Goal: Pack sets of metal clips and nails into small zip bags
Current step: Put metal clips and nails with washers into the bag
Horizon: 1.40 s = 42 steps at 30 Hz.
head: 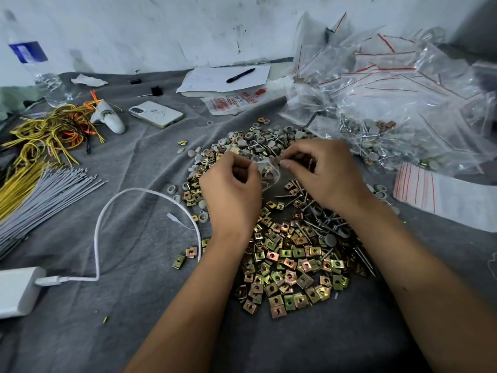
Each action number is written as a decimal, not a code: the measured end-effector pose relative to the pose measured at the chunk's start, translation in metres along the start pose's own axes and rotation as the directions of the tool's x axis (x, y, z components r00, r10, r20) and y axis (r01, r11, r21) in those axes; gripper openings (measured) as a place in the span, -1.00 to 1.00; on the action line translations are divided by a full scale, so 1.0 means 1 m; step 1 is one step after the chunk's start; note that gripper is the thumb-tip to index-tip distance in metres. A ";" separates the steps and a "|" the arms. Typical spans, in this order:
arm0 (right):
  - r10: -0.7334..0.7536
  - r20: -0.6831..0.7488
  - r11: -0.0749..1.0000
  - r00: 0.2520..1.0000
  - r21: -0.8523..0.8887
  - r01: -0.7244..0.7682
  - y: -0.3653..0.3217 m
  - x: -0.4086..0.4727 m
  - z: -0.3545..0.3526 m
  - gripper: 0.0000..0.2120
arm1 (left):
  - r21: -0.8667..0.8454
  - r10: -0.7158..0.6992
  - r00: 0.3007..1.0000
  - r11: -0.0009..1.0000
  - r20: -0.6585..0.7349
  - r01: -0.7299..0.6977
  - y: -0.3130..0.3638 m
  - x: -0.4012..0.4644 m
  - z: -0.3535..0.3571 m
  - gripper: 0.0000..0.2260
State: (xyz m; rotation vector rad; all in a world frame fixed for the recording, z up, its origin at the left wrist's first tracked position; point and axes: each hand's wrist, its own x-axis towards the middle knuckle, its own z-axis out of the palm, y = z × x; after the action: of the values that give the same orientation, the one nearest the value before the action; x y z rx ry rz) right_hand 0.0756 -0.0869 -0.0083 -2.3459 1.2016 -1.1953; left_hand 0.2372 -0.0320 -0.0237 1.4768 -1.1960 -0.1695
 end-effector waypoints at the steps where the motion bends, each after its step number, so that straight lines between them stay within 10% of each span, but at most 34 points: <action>1: 0.043 0.017 0.998 0.999 -0.051 -0.042 0.003 0.000 -0.001 -0.91 | 0.002 -0.002 1.000 1.000 0.000 0.002 0.000 0.000 0.000 -0.87; 14: 0.220 0.398 0.933 0.891 -0.353 -0.072 0.001 0.000 0.000 -0.90 | 0.024 -0.028 1.000 0.999 0.006 0.028 0.000 0.000 0.002 -0.86; 30: 0.102 -0.039 0.942 0.994 0.324 -0.084 -0.007 -0.001 0.000 -0.89 | 0.026 -0.018 1.000 1.000 0.013 0.017 0.000 0.000 0.002 -0.86; 42: 0.145 -0.047 0.937 0.988 0.328 -0.122 -0.006 0.000 0.005 -0.86 | 0.004 0.003 1.000 1.000 0.014 -0.003 0.000 0.000 0.001 -0.85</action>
State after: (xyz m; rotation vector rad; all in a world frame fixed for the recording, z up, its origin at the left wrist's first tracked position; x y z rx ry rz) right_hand 0.0828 -0.0843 -0.0085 -1.9657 1.0710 -1.3250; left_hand 0.2364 -0.0327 -0.0242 1.4793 -1.2097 -0.1759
